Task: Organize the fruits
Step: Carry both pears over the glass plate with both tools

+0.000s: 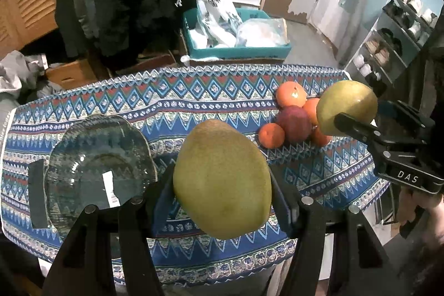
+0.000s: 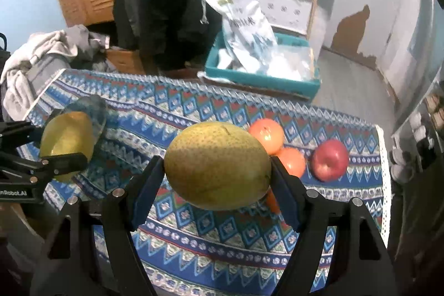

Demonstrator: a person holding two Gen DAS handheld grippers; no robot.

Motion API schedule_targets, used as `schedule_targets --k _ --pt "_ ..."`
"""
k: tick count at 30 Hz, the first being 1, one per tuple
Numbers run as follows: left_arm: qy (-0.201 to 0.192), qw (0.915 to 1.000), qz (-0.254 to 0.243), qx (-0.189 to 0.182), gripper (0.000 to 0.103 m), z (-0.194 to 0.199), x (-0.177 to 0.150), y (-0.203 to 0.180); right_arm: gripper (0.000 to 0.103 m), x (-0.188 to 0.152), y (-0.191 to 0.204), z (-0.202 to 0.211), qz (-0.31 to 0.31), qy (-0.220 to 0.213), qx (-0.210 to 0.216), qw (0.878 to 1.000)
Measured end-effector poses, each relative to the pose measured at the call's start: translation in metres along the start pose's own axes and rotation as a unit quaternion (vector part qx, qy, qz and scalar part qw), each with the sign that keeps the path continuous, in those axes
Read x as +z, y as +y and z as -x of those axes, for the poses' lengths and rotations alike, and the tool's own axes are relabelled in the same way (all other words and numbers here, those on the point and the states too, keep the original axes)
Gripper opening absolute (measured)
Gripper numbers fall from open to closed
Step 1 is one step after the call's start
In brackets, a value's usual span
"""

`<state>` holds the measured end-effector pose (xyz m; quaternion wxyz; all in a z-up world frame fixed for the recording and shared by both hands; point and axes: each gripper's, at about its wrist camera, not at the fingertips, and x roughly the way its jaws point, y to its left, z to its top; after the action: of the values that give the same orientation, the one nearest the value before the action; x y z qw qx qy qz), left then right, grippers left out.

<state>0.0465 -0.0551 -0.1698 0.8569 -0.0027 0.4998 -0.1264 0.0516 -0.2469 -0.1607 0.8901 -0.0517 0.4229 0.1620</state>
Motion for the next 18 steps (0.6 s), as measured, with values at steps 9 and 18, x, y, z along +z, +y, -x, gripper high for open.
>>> schedule_targets --k 9,18 --pt "-0.019 0.9997 0.017 0.003 0.065 0.019 0.003 0.021 0.076 0.019 0.026 0.009 0.01 -0.021 0.028 0.999" --pt "-0.028 0.9986 0.045 0.011 0.065 0.03 0.0 0.051 0.075 0.036 0.06 0.004 0.028 -0.029 0.055 0.998"
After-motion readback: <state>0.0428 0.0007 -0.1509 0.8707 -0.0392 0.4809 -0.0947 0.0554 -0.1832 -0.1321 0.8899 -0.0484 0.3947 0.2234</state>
